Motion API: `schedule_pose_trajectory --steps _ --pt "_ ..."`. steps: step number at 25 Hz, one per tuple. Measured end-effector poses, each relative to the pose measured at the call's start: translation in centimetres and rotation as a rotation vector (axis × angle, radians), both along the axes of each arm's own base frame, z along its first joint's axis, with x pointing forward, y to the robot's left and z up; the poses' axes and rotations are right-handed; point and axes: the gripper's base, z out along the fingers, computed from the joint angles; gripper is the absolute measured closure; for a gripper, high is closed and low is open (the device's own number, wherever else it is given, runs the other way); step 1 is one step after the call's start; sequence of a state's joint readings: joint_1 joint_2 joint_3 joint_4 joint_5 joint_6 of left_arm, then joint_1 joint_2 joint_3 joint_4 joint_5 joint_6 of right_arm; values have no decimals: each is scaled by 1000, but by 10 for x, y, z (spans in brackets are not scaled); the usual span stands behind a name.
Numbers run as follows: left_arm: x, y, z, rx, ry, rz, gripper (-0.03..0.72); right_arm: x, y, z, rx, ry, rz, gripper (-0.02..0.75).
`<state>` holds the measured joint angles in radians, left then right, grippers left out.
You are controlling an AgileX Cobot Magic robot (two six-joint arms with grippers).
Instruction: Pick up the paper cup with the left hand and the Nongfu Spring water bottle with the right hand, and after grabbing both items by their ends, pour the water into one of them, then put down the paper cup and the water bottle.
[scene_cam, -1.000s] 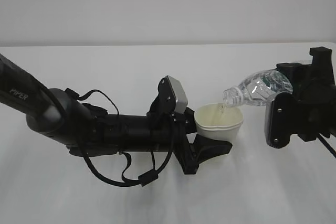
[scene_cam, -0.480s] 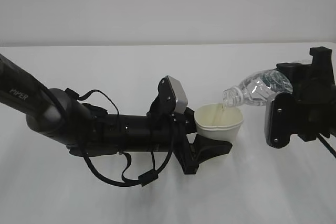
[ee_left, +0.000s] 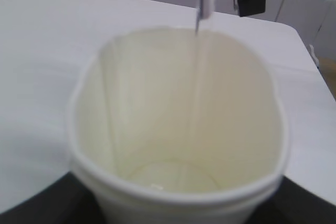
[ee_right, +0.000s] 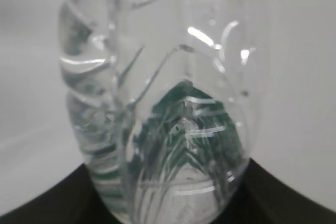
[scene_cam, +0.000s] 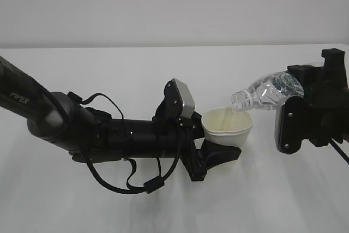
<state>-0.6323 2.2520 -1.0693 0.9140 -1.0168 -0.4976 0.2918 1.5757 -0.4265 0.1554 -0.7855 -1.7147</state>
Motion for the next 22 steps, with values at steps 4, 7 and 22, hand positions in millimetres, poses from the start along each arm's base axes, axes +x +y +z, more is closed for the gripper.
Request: schedule_pose_trajectory --steps 4,7,22 --pt "0 0 0 0 0 0 244 0 0 0 -4 -1 2 346" --pt "0 0 0 0 0 0 244 0 0 0 -4 -1 2 346" --pt "0 0 0 -1 0 2 244 0 0 0 -5 -1 3 346"
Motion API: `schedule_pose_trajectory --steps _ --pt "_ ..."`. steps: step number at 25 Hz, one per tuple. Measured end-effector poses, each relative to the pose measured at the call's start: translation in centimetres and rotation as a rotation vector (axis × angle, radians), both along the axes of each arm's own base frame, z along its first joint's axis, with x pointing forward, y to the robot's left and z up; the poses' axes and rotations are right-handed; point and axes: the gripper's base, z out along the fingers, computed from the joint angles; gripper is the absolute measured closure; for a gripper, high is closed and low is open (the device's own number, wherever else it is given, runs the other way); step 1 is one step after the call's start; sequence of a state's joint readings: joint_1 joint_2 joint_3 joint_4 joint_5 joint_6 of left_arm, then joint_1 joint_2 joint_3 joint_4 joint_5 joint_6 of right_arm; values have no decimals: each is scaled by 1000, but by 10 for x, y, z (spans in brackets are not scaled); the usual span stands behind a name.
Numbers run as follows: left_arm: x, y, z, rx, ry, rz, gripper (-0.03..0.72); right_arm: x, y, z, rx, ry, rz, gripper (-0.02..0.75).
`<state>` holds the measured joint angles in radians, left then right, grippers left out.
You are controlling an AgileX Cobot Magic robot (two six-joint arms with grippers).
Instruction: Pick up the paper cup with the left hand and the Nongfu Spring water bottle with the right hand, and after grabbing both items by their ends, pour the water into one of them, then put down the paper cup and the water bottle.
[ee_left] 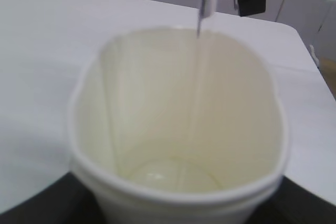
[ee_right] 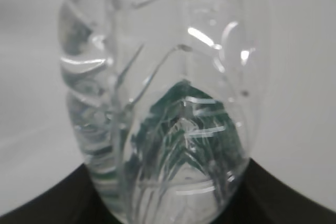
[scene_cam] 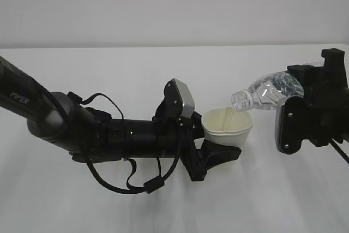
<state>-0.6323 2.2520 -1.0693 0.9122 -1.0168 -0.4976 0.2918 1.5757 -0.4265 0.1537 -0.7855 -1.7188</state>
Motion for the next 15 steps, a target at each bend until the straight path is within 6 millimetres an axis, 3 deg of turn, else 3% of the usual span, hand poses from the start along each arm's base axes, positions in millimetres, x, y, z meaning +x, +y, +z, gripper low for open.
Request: schedule_pose_trajectory --steps 15 --pt "0 0 0 0 0 0 244 0 0 0 0 -1 0 346"
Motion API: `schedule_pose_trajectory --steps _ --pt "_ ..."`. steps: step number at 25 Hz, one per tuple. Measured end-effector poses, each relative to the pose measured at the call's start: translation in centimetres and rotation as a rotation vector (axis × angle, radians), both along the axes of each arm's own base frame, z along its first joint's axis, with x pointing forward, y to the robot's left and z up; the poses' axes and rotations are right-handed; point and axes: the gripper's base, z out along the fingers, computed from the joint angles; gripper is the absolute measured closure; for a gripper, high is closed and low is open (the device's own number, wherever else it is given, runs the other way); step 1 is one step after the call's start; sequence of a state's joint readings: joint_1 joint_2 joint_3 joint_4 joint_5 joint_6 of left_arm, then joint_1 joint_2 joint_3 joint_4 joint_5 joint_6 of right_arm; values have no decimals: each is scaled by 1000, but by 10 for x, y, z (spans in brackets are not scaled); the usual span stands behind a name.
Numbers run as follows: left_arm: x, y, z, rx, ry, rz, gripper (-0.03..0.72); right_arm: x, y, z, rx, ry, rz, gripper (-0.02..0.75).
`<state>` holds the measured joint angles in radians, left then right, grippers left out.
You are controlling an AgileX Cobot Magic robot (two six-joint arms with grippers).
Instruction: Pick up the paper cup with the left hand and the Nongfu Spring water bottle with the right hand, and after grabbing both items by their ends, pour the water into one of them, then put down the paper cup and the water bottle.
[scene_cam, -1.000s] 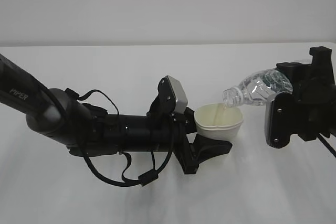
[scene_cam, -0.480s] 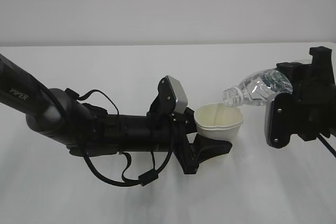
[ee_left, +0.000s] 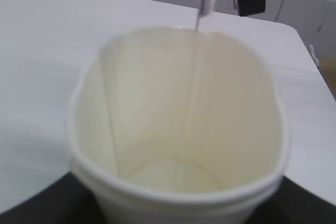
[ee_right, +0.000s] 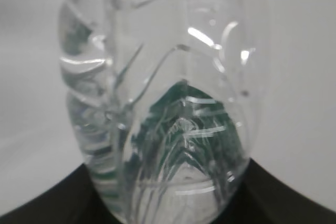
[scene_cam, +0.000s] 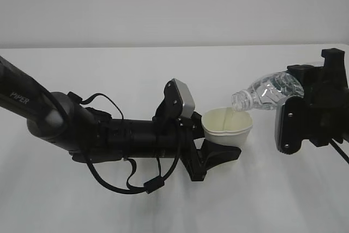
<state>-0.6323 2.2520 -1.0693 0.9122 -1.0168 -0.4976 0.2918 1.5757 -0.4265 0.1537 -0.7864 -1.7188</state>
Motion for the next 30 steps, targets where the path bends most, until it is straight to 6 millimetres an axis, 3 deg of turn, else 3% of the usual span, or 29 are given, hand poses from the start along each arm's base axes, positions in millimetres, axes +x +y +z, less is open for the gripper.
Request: schedule_pose_trajectory --steps 30 --pt "0 0 0 0 0 0 247 0 0 0 -3 -1 5 346"
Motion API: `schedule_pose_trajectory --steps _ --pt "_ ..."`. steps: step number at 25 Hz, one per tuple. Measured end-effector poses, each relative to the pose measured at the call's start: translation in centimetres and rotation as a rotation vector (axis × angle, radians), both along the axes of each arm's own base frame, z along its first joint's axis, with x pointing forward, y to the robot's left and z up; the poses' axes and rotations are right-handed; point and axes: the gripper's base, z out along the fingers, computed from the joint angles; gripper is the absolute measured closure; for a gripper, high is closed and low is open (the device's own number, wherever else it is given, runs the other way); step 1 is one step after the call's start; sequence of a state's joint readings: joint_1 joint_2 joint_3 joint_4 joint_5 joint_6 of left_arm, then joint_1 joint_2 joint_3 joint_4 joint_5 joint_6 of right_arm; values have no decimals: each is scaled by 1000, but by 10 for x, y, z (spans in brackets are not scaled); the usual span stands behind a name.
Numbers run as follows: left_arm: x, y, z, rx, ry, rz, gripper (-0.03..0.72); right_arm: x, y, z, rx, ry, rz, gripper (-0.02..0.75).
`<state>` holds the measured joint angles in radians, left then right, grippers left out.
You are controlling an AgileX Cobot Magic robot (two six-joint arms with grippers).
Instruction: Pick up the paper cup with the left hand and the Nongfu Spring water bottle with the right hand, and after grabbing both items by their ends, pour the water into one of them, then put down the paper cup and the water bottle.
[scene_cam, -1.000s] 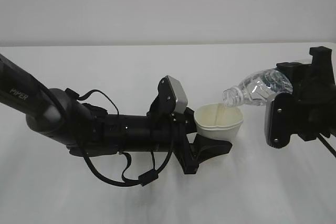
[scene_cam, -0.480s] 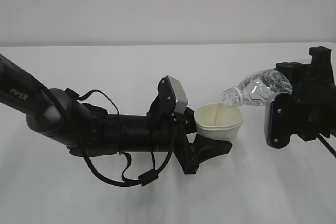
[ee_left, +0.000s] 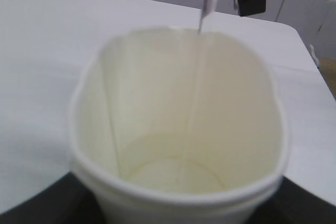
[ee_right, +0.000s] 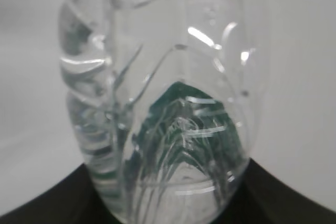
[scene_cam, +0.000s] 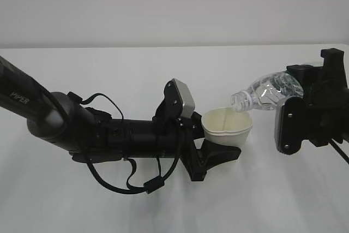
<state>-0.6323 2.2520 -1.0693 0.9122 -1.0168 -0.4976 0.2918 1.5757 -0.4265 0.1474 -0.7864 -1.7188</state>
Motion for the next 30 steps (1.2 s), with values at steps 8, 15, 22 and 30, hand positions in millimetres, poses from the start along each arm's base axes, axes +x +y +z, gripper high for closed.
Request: schedule_pose_trajectory --steps 8,15,22,30 --pt "0 0 0 0 0 0 247 0 0 0 -4 -1 5 346" --pt "0 0 0 0 0 0 247 0 0 0 -6 -1 6 346" --pt "0 0 0 0 0 0 249 0 0 0 -16 -3 10 346" --pt "0 0 0 0 0 0 249 0 0 0 -19 -6 11 346"
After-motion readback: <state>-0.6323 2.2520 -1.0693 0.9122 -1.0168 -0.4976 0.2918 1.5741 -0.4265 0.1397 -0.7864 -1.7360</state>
